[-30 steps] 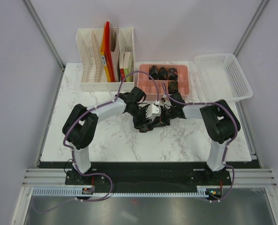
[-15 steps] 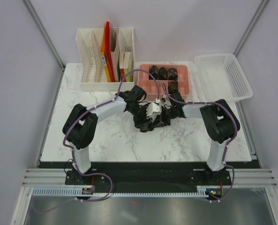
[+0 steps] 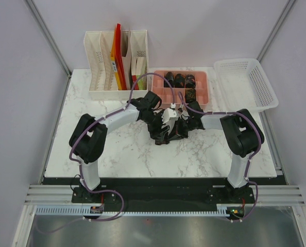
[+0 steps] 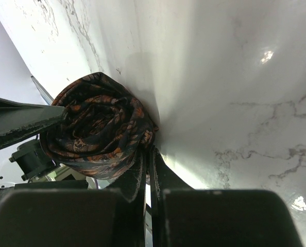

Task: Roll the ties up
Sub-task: Pick up the tie at the center of the board.

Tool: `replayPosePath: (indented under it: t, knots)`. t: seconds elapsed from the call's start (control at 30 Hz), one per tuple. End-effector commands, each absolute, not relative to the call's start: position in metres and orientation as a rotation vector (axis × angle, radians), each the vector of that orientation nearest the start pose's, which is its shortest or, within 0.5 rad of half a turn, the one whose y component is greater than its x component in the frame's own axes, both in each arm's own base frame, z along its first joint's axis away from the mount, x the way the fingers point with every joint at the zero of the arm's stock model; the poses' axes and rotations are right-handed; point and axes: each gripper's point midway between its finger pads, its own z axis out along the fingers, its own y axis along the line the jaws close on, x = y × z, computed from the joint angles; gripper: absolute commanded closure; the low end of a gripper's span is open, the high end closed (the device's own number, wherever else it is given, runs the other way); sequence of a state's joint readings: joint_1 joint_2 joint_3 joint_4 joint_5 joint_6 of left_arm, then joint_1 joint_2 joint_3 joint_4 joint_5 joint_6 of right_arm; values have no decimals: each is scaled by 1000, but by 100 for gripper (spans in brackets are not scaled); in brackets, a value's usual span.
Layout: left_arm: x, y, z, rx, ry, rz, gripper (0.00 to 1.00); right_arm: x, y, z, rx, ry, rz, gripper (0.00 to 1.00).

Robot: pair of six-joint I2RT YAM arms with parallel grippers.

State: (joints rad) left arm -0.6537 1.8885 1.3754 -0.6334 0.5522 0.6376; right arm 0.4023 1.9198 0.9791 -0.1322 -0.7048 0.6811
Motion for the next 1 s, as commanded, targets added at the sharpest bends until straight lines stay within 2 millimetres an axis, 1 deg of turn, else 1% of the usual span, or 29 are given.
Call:
replayPosePath:
  t: [0.0, 0.07, 0.13, 0.17, 0.2, 0.23, 0.27, 0.3, 0.33, 0.37, 0.43, 0.47, 0.53, 0.57, 0.6, 0.63, 0.67, 0.73, 0.77, 0.8, 0.9, 0.97]
  knots:
    - [291, -314, 78, 1644, 2029, -764, 25, 281, 236, -31, 186, 2921, 923, 100]
    - [293, -314, 81, 1604, 2057, -771, 24, 281, 236, -30, 188, 2919, 923, 100]
    - [300, -314, 92, 1530, 2075, -786, 22, 281, 236, -30, 193, 2919, 927, 100]
    - [301, -312, 96, 1431, 2148, -810, 21, 281, 236, -29, 191, 2918, 928, 100]
    - [313, -307, 105, 1325, 2169, -809, 19, 282, 237, -28, 189, 2915, 931, 100]
    - [316, -303, 119, 1228, 2188, -823, 2, 281, 237, -27, 193, 2915, 932, 100]
    - [316, -295, 121, 1070, 2284, -839, 0, 282, 237, -26, 193, 2910, 933, 100]
    - [324, -286, 126, 967, 2311, -830, 0, 283, 237, -25, 195, 2908, 933, 100]
    - [323, -283, 130, 897, 2335, -836, 0, 283, 237, -25, 198, 2907, 936, 100]
    - [320, -277, 135, 750, 2395, -830, 0, 283, 238, -24, 199, 2903, 942, 100]
    - [317, -274, 133, 617, 2456, -816, 0, 283, 238, -24, 200, 2904, 942, 100]
    - [312, -270, 129, 506, 2508, -815, 0, 282, 238, -25, 204, 2907, 946, 100]
    - [309, -269, 125, 403, 2545, -800, 0, 283, 239, -24, 202, 2904, 949, 100]
    - [307, -266, 118, 323, 2581, -776, 0, 283, 239, -24, 205, 2903, 948, 100]
    - [305, -267, 116, 297, 2588, -765, 0, 282, 239, -24, 203, 2905, 948, 100]
    - [309, -270, 116, 265, 2567, -771, 1, 282, 239, -23, 203, 2902, 951, 100]
    - [308, -267, 107, 237, 2571, -738, 0, 282, 239, -24, 207, 2905, 950, 100]
    - [312, -270, 103, 185, 2551, -762, 1, 282, 239, -24, 207, 2906, 952, 100]
    - [307, -271, 96, 185, 2566, -762, 1, 282, 240, -23, 206, 2905, 955, 100]
    - [307, -273, 89, 182, 2577, -749, 1, 282, 240, -24, 208, 2906, 957, 100]
    - [308, -281, 80, 173, 2564, -749, 5, 282, 240, -23, 206, 2904, 961, 100]
    - [309, -288, 78, 172, 2547, -783, 6, 282, 240, -23, 206, 2904, 961, 100]
